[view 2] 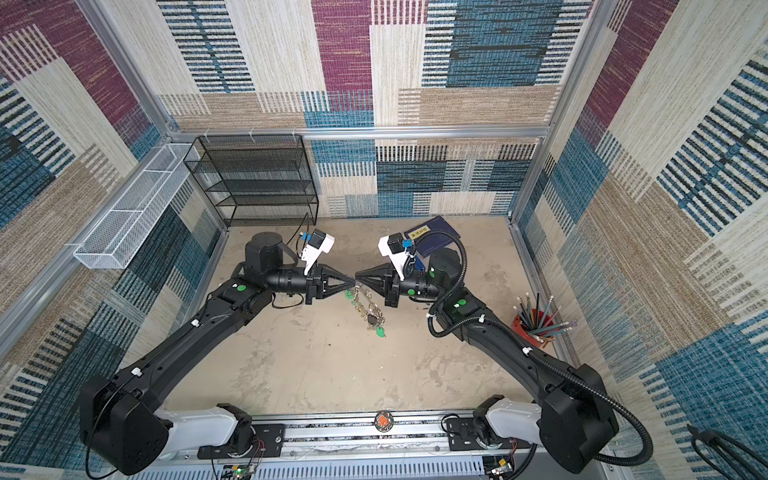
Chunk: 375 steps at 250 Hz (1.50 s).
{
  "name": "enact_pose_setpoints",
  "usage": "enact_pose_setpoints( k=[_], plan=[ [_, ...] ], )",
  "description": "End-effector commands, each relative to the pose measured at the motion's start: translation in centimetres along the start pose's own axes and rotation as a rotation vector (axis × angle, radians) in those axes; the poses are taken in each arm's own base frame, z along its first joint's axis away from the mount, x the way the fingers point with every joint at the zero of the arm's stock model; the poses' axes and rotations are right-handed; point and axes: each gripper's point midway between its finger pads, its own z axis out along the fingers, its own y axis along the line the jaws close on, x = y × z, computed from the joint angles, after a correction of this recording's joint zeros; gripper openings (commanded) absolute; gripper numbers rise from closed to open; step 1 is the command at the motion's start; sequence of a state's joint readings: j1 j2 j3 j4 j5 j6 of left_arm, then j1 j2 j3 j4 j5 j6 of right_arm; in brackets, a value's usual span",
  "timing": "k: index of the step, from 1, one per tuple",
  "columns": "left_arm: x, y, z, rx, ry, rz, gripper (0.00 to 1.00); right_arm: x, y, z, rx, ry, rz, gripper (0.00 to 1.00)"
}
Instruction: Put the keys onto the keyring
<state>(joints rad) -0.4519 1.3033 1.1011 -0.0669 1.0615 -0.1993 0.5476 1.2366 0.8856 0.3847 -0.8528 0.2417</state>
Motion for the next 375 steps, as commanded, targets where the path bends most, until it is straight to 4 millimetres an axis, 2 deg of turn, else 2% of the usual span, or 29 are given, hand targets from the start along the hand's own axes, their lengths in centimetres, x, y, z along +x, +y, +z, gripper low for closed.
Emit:
enact_pose_setpoints(
  k=[1,36,80,122,138,196,273,296,326,375],
  plan=[
    [-0.5,-0.9,0.0,0.031,-0.008,0.013,0.0,-1.5,0.5,0.0,-0.018,-0.042,-0.048,0.0],
    [-0.1,-0.7,-0.3,-0.01,0.021,0.032,0.0,-1.7,0.5,0.0,-0.007,-0.04,-0.047,0.0],
    [0.4,-0.9,-0.9,-0.055,0.113,0.091,0.0,-1.8,0.3,-0.7,0.008,-0.006,-0.026,0.31],
    [0.5,-1.2,-1.5,-0.082,0.209,0.151,0.0,-1.7,0.6,-2.0,0.021,0.022,0.004,0.53],
    [0.5,-1.3,-1.6,-0.083,0.236,0.184,0.0,-1.1,0.3,-2.0,0.036,0.055,0.008,0.56],
    [-0.2,-1.6,-2.0,-0.091,0.277,0.321,0.0,0.2,-0.2,-1.2,-0.003,0.128,0.029,0.57],
    [0.1,-1.7,-1.7,-0.064,0.364,0.344,0.0,0.7,0.6,0.2,-0.077,0.158,0.019,0.52],
    [0.1,-1.4,-1.5,-0.064,0.378,0.343,0.0,0.8,0.9,0.2,-0.092,0.16,0.01,0.47],
    [-0.1,-1.6,-1.3,-0.056,0.375,0.355,0.0,1.1,0.8,0.4,-0.092,0.169,0.016,0.34],
    [-0.4,-1.7,-1.2,-0.053,0.374,0.361,0.0,1.3,0.8,0.6,-0.099,0.172,0.015,0.3]
  ],
)
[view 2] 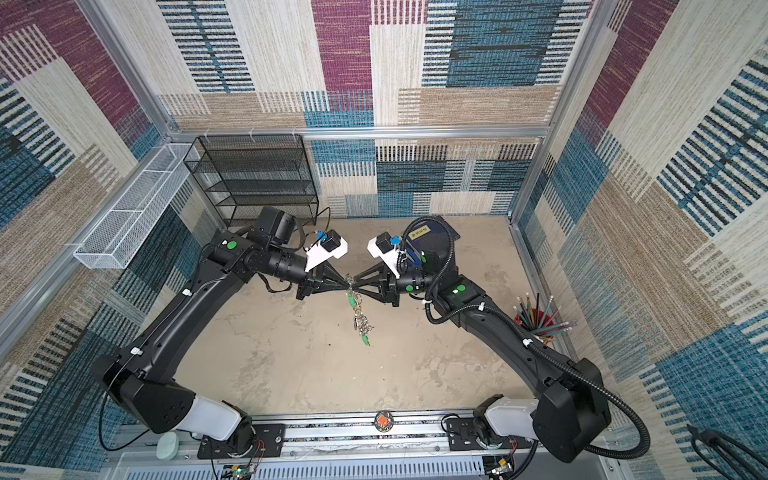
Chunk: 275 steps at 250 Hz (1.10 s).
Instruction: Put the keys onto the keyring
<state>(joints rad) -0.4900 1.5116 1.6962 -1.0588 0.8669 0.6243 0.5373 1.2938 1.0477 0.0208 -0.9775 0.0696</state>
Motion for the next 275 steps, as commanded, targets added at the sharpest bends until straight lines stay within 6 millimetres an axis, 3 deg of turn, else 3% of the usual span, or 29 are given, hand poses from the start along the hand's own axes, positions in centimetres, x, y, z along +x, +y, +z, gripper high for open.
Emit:
enact_pose_setpoints(
  k=[1,74,117,199,249,275],
  plan=[
    [-0.6,-0.4,-0.2,0.015,-0.017,0.035,0.0,-0.2,0.3,0.1,-0.015,-0.003,-0.021,0.3],
    [-0.7,-0.4,0.0,0.018,-0.012,0.039,0.0,-0.2,0.5,0.4,-0.026,-0.001,-0.029,0.17],
    [-0.6,-0.3,0.2,0.021,-0.005,0.035,0.0,0.0,0.6,0.5,-0.031,0.004,-0.027,0.0],
    [-1.3,0.6,-0.1,-0.03,-0.051,0.004,0.0,0.0,0.6,0.0,0.007,-0.036,-0.029,0.0],
    [-1.9,1.1,-1.8,-0.104,-0.192,-0.056,0.3,-0.1,0.6,-0.1,0.005,-0.064,-0.025,0.0],
    [-2.0,1.2,-2.5,-0.112,-0.295,-0.102,0.39,-0.6,1.1,-0.4,-0.014,-0.099,-0.032,0.0]
  ],
)
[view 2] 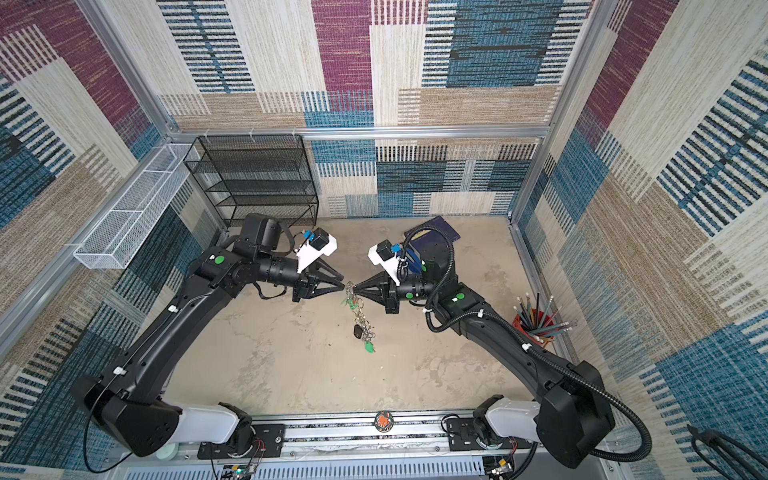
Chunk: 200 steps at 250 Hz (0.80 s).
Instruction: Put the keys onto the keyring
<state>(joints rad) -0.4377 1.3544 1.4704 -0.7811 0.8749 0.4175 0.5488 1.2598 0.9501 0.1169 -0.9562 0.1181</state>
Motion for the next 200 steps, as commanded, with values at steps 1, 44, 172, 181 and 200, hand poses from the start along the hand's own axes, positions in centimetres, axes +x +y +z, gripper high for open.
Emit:
enact_pose_setpoints(
  k=[1,44,172,181,200],
  plan=[
    [-2.3,0.3,-0.6,-0.004,-0.168,-0.041,0.39,-2.1,1.0,-0.3,-0.025,-0.082,-0.052,0.0],
    [-1.7,-0.1,-0.4,0.034,-0.269,-0.091,0.45,-2.5,1.4,-0.4,-0.05,-0.105,-0.055,0.0],
    [-0.4,-1.6,1.4,0.196,-0.261,-0.133,0.43,-3.1,1.6,-0.4,-0.069,-0.131,-0.05,0.0],
    [-0.2,-1.6,1.6,0.199,-0.253,-0.136,0.43,-3.1,1.6,-0.3,-0.071,-0.133,-0.051,0.0],
    [0.0,-1.8,1.9,0.202,-0.242,-0.139,0.42,-3.1,1.5,-0.3,-0.07,-0.134,-0.049,0.0]
  ],
)
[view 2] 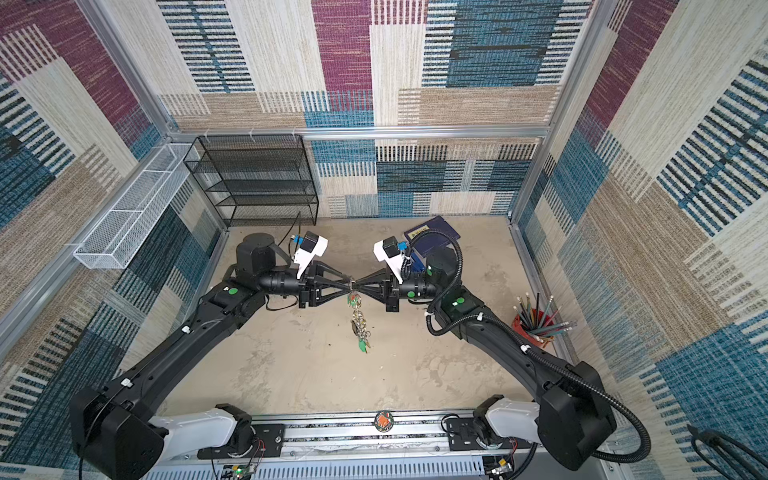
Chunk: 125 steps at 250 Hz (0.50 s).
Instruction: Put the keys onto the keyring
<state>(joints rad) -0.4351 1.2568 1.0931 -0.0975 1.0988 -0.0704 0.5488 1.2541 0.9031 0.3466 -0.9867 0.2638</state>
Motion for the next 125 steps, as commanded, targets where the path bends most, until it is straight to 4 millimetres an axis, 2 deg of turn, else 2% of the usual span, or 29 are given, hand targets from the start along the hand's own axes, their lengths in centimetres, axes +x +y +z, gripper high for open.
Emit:
enact_pose_setpoints(
  k=[1,69,125],
  plan=[
    [0.54,-0.37,0.37,0.026,0.018,0.003,0.41,-1.22,0.43,0.05,-0.019,-0.036,-0.039,0.0],
    [0.96,-0.21,0.72,0.022,0.033,-0.01,0.34,-1.23,0.29,0.01,-0.015,-0.04,-0.036,0.0],
    [0.82,0.34,0.87,0.006,0.036,-0.023,0.18,-1.11,0.26,0.03,-0.018,-0.039,-0.033,0.0]
  ],
)
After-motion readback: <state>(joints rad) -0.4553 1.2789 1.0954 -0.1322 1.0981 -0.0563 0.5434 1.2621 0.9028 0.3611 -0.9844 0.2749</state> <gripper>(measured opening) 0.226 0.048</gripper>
